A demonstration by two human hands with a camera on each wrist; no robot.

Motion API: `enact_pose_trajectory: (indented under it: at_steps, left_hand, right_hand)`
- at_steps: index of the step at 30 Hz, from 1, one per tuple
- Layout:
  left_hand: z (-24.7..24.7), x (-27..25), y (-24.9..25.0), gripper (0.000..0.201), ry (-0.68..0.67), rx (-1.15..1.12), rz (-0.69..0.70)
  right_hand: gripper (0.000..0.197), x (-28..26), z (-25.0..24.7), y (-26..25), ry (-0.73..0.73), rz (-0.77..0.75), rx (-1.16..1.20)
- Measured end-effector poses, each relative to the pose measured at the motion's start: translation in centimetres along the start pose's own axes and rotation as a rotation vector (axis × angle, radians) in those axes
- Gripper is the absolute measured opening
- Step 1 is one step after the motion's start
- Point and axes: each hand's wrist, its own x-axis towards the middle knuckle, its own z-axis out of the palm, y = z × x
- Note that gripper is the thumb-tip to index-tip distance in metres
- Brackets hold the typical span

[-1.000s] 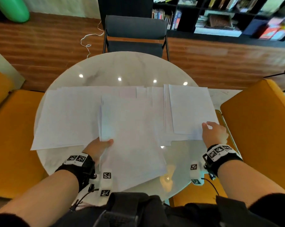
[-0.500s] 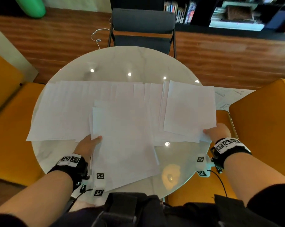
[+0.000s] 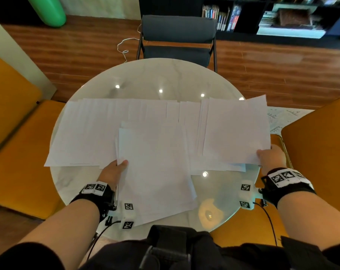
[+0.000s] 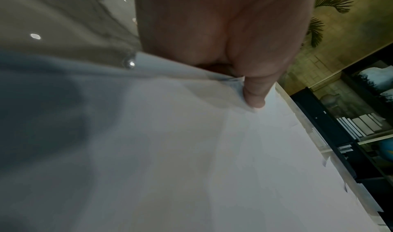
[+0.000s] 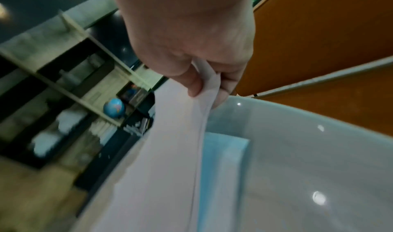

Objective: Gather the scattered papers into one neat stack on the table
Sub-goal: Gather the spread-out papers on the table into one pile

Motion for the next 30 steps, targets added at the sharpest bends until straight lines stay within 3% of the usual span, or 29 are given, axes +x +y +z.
enact_pose_trajectory:
  at_steps: [3,5,9,13,18,21,23,26,28,30]
  left_hand:
    - [-0.2,0.3,-0.1,0.060,-0.015,-0.036,-0.036]
    - [-0.3,0.5,-0.1,0.059,-0.019,-0.055,-0.042]
    - [-0.4,0.6,-0.3,0.064,-0.030,-0.044,-0.046]
    - [-0.5,-0.2,0.5,0.061,-0.023,-0.038,-0.045]
    - [-0.6,0.6,0.1,0.113,-0.070,-0.226,-0.172]
    - [-0.6,0.8,-0.2,0.108,-0.104,-0.352,-0.242]
    - [-0.6,0.6,-0.3,0.115,-0.160,-0.320,-0.182]
    - [-0.7,0.4,-0.6,0.079,-0.130,-0.165,-0.011]
    - [-0.6,0.4,-0.6,0.059,-0.118,-0.124,0.032]
    - [-0.5,0.4,-0.5,0.052,-0.103,-0.075,0.055]
  right_hand:
    - [0.022,-0.7,-0.2,-1.9,-0.183,0.298,0.520]
    - [0.015,-1.5,-0.3,-2.6,-0.226,0.309,0.672]
    - [0.021,-3.7,1.1,-3.1,-0.358,0.277,0.733]
    - [0.024,-6.6,3.7,-2.8,-0.530,0.170,0.543]
    - [0.039,-10.7,7.1,-1.0,-0.655,-0.028,0.142]
    - [0.049,-12.9,8.3,-0.1,-0.704,-0.149,-0.136]
    - [0.047,-14.2,8.8,0.0,-0.764,-0.230,-0.310]
    - [0.043,-14.9,9.1,-0.2,-0.845,-0.315,-0.515]
    - [0.042,-14.3,9.1,-0.4,-0.718,-0.364,-0.532]
    - [0.044,-13.1,8.8,-0.6,-0.466,-0.385,-0.479]
